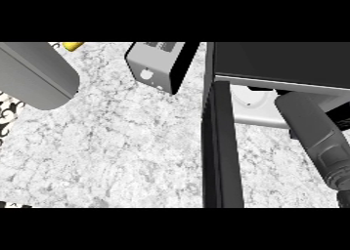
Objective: Pick up the milk, place it into the microwave and close the microwave
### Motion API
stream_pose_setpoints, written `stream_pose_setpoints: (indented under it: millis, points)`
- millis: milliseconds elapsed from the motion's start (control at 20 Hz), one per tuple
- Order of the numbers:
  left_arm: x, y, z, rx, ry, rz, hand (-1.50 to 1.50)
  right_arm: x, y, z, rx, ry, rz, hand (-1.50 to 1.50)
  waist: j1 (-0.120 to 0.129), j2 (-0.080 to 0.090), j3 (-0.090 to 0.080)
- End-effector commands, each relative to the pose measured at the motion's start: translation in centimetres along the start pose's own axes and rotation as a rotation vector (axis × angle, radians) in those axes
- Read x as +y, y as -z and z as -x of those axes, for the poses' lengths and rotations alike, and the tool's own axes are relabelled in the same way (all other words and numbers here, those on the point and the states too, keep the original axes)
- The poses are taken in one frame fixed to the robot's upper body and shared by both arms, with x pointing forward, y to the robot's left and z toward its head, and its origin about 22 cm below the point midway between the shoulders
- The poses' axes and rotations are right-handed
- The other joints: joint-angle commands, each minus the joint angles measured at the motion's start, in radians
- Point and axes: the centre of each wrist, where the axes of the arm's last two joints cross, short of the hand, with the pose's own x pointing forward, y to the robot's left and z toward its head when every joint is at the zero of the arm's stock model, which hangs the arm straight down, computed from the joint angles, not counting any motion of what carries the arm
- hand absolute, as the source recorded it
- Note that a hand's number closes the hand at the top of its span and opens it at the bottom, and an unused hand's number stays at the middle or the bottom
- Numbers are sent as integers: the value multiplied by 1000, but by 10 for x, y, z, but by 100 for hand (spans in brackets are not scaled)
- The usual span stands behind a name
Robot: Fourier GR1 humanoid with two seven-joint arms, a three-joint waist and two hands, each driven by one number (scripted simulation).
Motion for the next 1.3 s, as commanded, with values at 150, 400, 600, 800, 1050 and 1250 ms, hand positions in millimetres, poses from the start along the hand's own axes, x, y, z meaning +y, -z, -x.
stream_pose_setpoints:
  millis: [150, 400, 600, 800, 1050, 1250]
  points:
    - [-6, 7, 7, 13, -35, 100, -150, 11, -11, -2, -9, 177, -90, -150, -18, -12, -1]
    - [-23, 18, 13, 13, -58, 171, -150, 13, -1, -15, 0, 352, -87, -150, -35, -18, -2]
    - [-29, 25, 19, 12, -87, 186, -150, 14, -14, -1, 10, 493, -103, -150, -59, -26, -3]
    - [-45, 19, 19, 10, -99, 225, -150, 27, -42, 9, 62, 594, -121, -150, -66, -36, -4]
    - [-60, 40, 21, 29, -113, 260, 150, 25, -58, 25, 94, 766, -174, -150, -100, -46, -4]
    - [-78, 47, 22, 33, -138, 308, 150, 33, -94, 40, 93, 876, -222, -150, -114, -52, -5]
